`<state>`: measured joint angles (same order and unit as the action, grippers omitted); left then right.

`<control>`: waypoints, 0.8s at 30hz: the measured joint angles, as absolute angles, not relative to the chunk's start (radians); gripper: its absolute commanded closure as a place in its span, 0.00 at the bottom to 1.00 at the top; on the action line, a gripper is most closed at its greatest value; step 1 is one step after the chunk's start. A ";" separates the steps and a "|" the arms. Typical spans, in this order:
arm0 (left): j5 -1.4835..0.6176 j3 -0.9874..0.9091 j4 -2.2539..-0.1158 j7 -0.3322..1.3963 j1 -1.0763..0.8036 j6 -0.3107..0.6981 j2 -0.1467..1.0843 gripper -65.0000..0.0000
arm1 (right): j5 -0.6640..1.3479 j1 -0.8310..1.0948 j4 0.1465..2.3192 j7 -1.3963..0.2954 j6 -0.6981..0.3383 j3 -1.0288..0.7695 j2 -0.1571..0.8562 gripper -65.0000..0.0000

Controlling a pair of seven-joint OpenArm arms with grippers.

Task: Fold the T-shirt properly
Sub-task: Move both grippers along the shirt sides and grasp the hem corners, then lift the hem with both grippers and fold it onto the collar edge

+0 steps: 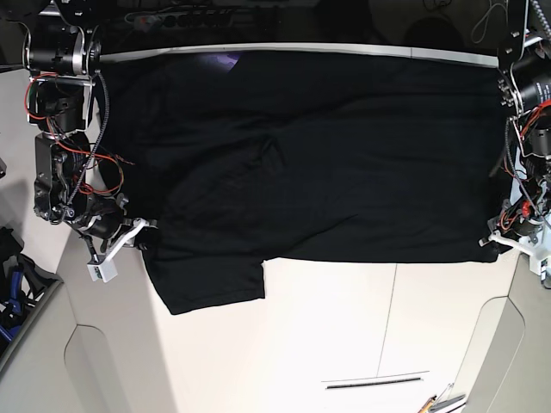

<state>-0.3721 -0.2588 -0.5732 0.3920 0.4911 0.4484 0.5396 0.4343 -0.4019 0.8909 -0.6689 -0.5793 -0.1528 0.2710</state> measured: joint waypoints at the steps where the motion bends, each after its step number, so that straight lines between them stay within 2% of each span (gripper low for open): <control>1: -0.374 -0.242 -0.574 0.384 0.491 0.448 0.535 0.51 | 0.434 -0.402 0.891 -0.669 -0.579 -0.153 0.271 1.00; 3: -0.375 -0.208 -0.574 0.365 0.493 0.448 0.532 0.54 | 0.434 -0.402 0.891 -0.669 -0.579 -0.153 0.271 1.00; 4: -0.375 -0.196 -0.574 0.361 0.493 0.445 0.532 0.60 | 0.435 -0.402 0.891 -0.669 -0.579 -0.153 0.271 1.00; 7: -0.376 -0.189 -0.574 0.336 0.493 0.400 0.531 0.94 | 0.435 -0.402 0.891 -0.669 -0.579 -0.153 0.271 1.00; 8: -0.377 -0.189 -0.574 0.329 0.492 0.389 0.532 1.00 | 0.434 -0.402 0.891 -0.669 -0.579 -0.153 0.271 1.00; 14: -0.377 -0.193 -0.579 0.320 0.490 0.389 0.533 1.00 | 0.437 -0.391 0.983 -0.768 -0.565 -0.158 0.270 1.00; 20: -0.498 -0.262 -0.609 0.398 0.480 0.497 0.577 1.00 | 0.487 -0.367 1.238 -0.881 -0.568 -0.190 0.269 1.00; 24: -0.588 -0.378 -0.621 0.533 0.480 0.596 0.603 1.00 | 0.486 -0.286 1.389 -0.946 -0.569 -0.199 0.269 1.00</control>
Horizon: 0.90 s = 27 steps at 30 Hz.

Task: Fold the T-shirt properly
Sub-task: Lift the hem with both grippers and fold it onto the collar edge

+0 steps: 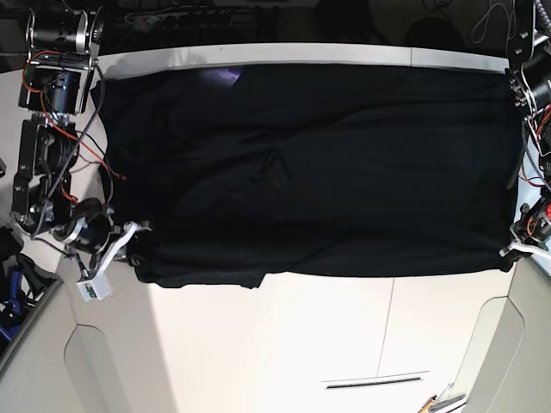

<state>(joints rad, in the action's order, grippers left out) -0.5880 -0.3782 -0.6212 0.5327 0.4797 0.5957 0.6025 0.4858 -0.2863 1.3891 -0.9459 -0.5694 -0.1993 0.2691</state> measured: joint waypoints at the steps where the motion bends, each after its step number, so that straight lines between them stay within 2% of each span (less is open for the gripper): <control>1: -0.627 -0.407 -0.621 0.582 0.477 0.621 0.608 1.00 | 0.483 -0.255 1.419 -0.960 -0.567 -0.201 0.269 1.00; 4: -0.794 -0.494 -0.625 0.715 0.445 0.691 0.619 1.00 | 0.498 -0.163 1.514 -0.999 -0.550 -0.204 0.269 1.00; 9: -0.994 -0.595 -0.626 0.898 0.327 0.687 0.644 1.00 | 0.503 -0.038 1.652 -1.043 -0.551 -0.215 0.268 1.00; 15: -1.213 -0.626 -0.627 1.002 0.208 0.686 0.649 1.00 | 0.506 0.036 1.723 -1.067 -0.547 -0.286 0.269 1.00; 27: -1.259 -0.625 -0.820 1.055 0.047 0.686 0.652 1.00 | 0.524 0.042 1.723 -1.163 -0.542 -0.376 0.268 1.00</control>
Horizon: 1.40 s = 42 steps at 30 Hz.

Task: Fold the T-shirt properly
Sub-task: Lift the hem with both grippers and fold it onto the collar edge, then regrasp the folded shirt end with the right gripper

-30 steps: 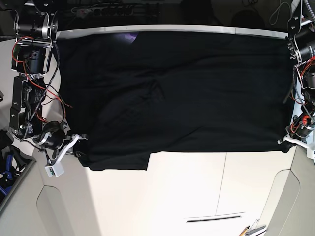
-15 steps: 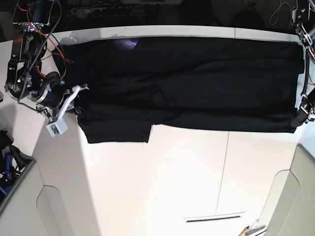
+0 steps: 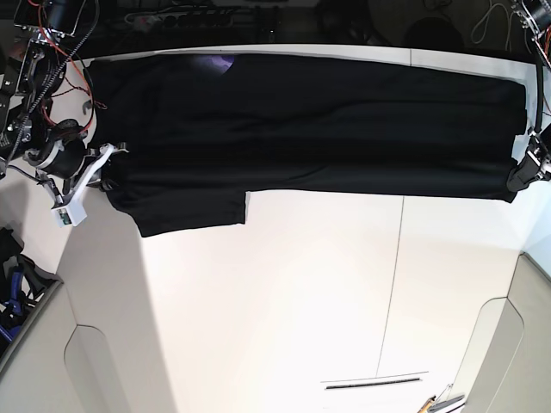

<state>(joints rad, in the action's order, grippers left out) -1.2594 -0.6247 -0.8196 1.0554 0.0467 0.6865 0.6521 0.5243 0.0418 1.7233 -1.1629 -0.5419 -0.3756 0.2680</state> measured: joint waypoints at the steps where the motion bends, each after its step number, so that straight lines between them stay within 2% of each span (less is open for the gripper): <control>1: -1.258 -0.625 -0.822 1.059 0.043 0.686 0.653 1.00 | 0.533 0.042 1.723 -1.177 -0.542 -0.376 0.268 1.00; 6: -1.258 -0.625 -0.823 1.059 0.039 0.686 0.653 1.00 | 0.551 0.042 1.723 -1.176 -0.538 -0.376 0.268 1.00; 7: -1.258 -0.625 -0.824 1.059 0.039 0.686 0.652 0.93 | 0.551 0.041 1.723 -1.180 -0.537 -0.376 0.268 1.00; 9: -1.258 -0.625 -0.824 1.059 0.039 0.686 0.653 0.70 | 0.553 0.041 1.723 -1.188 -0.524 -0.376 0.268 0.78; 10: -1.257 -0.625 -0.824 1.058 0.039 0.686 0.654 0.64 | 0.551 0.042 1.723 -1.196 -0.520 -0.376 0.268 0.70; 11: -1.258 -0.625 -0.824 1.058 0.039 0.686 0.654 0.62 | 0.555 0.041 1.723 -1.221 -0.519 -0.377 0.269 0.65; 14: -1.258 -0.625 -0.824 1.058 0.039 0.686 0.654 0.62 | 0.624 0.041 1.723 -1.282 -0.519 -0.378 0.268 0.64; 20: -1.258 -0.625 -0.824 1.058 0.039 0.686 0.654 0.62 | 0.640 0.039 1.724 -1.272 -0.519 -0.378 0.268 0.64; 26: -1.258 -0.625 -0.824 1.058 0.039 0.686 0.654 0.62 | 0.605 -0.022 1.724 -1.147 -0.529 -0.378 0.269 0.64; 31: -1.258 -0.625 -0.824 1.058 0.039 0.686 0.654 0.62 | 0.499 -0.097 1.714 -1.021 -0.519 -0.378 0.269 0.63; 33: -1.258 -0.625 -0.824 1.058 0.039 0.686 0.654 0.62 | 0.455 -0.130 1.660 -0.986 -0.499 -0.378 0.268 0.58; 37: -1.258 -0.625 -0.824 1.055 0.039 0.686 0.654 0.62 | 0.454 -0.183 1.458 -0.935 -0.498 -0.379 0.268 0.38; 42: -1.266 -0.625 -0.824 1.054 0.039 0.686 0.654 0.62 | 0.526 -0.246 1.193 -0.917 -0.511 -0.379 0.268 0.36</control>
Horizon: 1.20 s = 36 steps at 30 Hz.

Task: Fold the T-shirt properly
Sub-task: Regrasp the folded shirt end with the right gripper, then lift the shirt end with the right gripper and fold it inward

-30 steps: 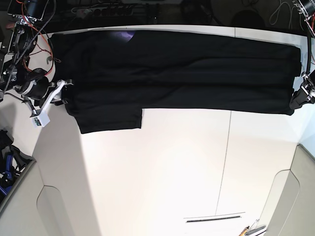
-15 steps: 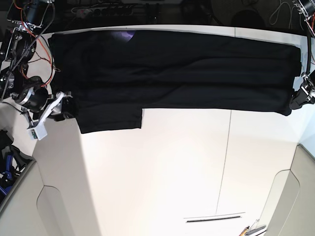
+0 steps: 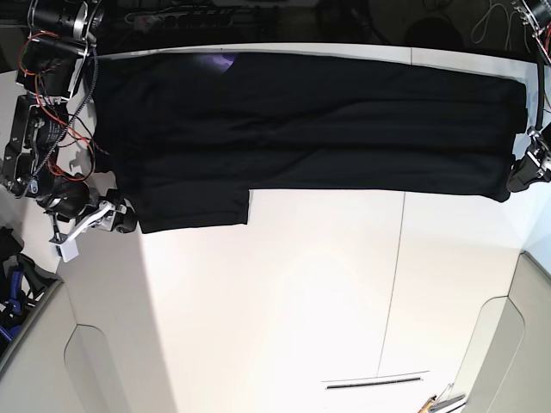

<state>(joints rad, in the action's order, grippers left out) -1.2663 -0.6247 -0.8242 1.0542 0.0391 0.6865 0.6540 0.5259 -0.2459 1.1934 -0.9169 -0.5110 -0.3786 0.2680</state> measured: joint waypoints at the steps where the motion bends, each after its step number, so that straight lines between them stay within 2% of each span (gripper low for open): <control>1: -1.271 -0.625 -0.824 1.055 0.039 0.686 0.654 0.62 | 0.555 -0.253 1.155 -0.916 -0.516 -0.379 0.265 0.36; 9: -1.277 -0.625 -0.824 1.055 0.039 0.686 0.654 0.62 | 0.633 -0.274 1.090 -0.906 -0.551 -0.348 0.230 0.37; 10: -1.277 -0.625 -0.824 1.055 0.039 0.686 0.654 0.62 | 0.633 -0.275 1.090 -0.907 -0.552 -0.338 0.229 0.39; 12: -1.277 -0.625 -0.824 1.055 0.039 0.686 0.654 0.62 | 0.632 -0.275 1.090 -0.913 -0.553 -0.317 0.229 0.53; 13: -1.277 -0.625 -0.824 1.055 0.039 0.686 0.654 0.62 | 0.630 -0.275 1.090 -0.917 -0.552 -0.304 0.229 0.63; 15: -1.278 -0.625 -0.824 1.055 0.039 0.686 0.654 0.62 | 0.629 -0.274 1.088 -0.929 -0.551 -0.283 0.227 0.92; 16: -1.278 -0.625 -0.824 1.055 0.039 0.686 0.654 0.62 | 0.624 -0.274 1.088 -0.938 -0.548 -0.278 0.224 1.00; 21: -1.278 -0.625 -0.824 1.055 0.039 0.686 0.654 0.62 | 0.632 -0.263 1.156 -1.008 -0.546 -0.278 0.222 1.00; 27: -1.277 -0.625 -0.824 1.055 0.039 0.686 0.654 0.62 | 0.743 -0.233 1.456 -1.121 -0.568 -0.278 0.208 1.00; 32: -1.281 -0.625 -0.825 1.055 0.038 0.687 0.654 0.62 | 0.801 -0.046 1.728 -1.238 -0.570 -0.278 0.129 1.00; 36: -1.280 -0.625 -0.825 1.055 0.039 0.686 0.654 0.62 | 0.848 0.116 1.873 -1.242 -0.572 -0.278 0.057 1.00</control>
<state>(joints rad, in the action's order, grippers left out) -1.2804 -0.6250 -0.8246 1.0550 0.0387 0.6865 0.6537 0.8482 0.1162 1.8729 -1.2415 -0.5724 -0.2779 0.0574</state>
